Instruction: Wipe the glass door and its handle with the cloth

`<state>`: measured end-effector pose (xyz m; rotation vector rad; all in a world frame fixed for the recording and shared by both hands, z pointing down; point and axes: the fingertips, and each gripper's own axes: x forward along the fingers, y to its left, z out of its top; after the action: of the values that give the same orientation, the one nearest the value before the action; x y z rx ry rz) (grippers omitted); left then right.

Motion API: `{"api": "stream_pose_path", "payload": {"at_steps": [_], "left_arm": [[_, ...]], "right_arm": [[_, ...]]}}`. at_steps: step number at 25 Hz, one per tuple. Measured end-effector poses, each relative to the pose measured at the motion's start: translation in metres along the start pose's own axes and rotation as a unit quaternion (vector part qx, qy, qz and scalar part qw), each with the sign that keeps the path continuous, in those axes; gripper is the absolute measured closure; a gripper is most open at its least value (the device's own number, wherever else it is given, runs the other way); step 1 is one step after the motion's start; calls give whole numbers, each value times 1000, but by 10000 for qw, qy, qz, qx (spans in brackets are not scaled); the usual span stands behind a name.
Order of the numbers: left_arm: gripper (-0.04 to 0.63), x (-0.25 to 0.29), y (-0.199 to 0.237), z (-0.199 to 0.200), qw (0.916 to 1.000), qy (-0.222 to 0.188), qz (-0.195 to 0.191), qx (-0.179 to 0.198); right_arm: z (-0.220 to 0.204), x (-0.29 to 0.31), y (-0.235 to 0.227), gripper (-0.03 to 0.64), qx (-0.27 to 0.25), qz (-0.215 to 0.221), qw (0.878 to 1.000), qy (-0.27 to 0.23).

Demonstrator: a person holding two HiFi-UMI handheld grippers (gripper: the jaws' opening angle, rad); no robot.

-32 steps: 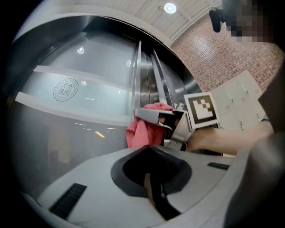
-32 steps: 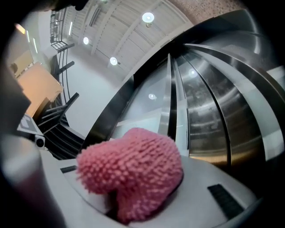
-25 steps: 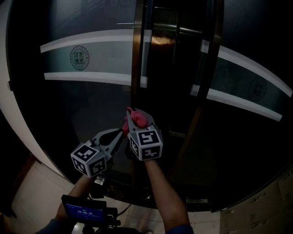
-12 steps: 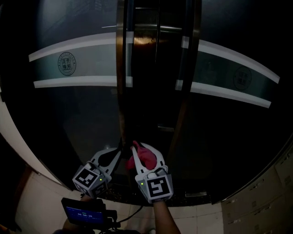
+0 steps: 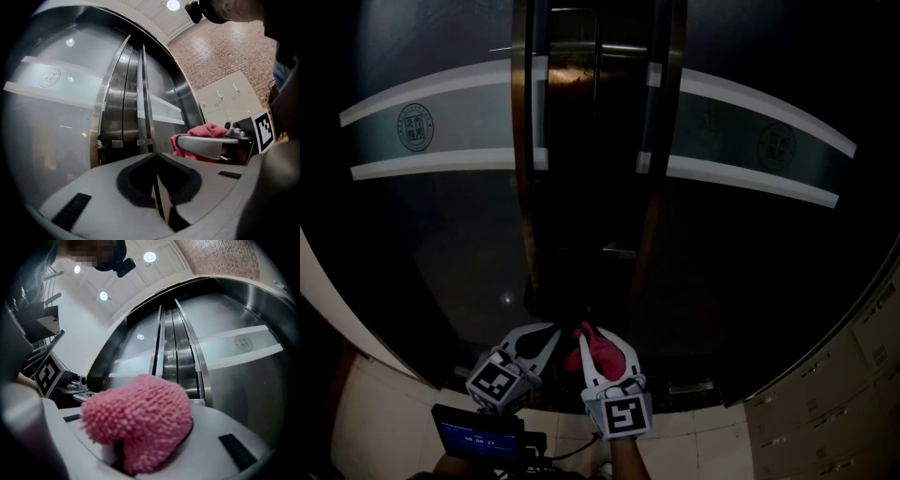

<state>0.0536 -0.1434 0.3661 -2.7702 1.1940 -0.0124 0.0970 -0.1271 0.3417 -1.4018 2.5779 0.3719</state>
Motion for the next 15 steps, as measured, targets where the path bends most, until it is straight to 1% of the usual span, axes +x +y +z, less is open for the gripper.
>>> {"api": "stream_pose_path", "payload": {"at_steps": [3, 7, 12, 15], "left_arm": [[591, 2, -3, 0, 10000, 46, -31, -31], [591, 0, 1, -3, 9999, 53, 23, -84], [592, -8, 12, -5, 9998, 49, 151, -123], [592, -13, 17, -2, 9993, 68, 280, -221]], "right_arm": [[2, 1, 4, 557, -53, 52, 10000, -12], [2, 4, 9, 557, -1, 132, 9999, -43], [2, 9, 14, 557, 36, 186, 9998, -33], [1, 14, 17, 557, 72, 233, 9997, -11]]}}
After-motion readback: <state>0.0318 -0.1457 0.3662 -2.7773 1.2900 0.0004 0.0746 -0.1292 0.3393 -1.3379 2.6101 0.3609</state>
